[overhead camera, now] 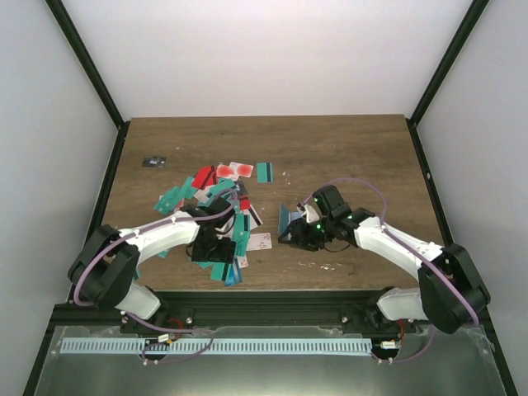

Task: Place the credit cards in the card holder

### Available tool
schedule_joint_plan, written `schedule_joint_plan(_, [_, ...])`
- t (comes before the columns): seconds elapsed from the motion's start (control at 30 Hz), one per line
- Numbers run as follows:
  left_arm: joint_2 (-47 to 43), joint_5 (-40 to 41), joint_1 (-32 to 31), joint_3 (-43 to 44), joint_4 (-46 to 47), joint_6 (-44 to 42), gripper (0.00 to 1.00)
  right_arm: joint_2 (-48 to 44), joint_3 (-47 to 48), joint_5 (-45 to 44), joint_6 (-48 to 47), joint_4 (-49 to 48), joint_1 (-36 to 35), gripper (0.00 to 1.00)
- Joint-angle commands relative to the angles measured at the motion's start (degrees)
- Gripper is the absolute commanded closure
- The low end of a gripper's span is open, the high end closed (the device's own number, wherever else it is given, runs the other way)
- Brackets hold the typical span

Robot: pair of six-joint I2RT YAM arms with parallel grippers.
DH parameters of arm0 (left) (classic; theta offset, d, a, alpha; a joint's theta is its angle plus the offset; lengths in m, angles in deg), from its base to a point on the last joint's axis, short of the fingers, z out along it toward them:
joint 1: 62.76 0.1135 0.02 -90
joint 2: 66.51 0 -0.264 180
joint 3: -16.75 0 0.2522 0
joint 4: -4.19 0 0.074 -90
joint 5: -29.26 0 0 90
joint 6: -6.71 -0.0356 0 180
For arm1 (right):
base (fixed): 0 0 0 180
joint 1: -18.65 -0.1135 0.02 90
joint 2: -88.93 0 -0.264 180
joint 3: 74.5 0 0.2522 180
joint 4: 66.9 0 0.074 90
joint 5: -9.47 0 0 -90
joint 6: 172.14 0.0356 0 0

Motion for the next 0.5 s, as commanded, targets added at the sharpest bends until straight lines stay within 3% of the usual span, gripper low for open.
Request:
schedule_joint_plan(0.0, [1.9, -2.7, -0.8, -1.5, 1.6, 2.7, 0.2, -2.1, -1.3, 0.5, 0.3, 0.2, -0.3, 0.49])
schedule_joint_plan(0.17, [3.6, -4.7, -4.1, -2.4, 3.7, 3.6, 0.24, -3.0, -1.9, 0.1, 0.5, 0.7, -0.4, 0.49])
schedule_joint_plan(0.47, [9.2, -0.9, -11.6, 1.4, 3.4, 8.1, 0.34, -5.3, -3.1, 1.0, -1.1, 0.9, -0.3, 0.5])
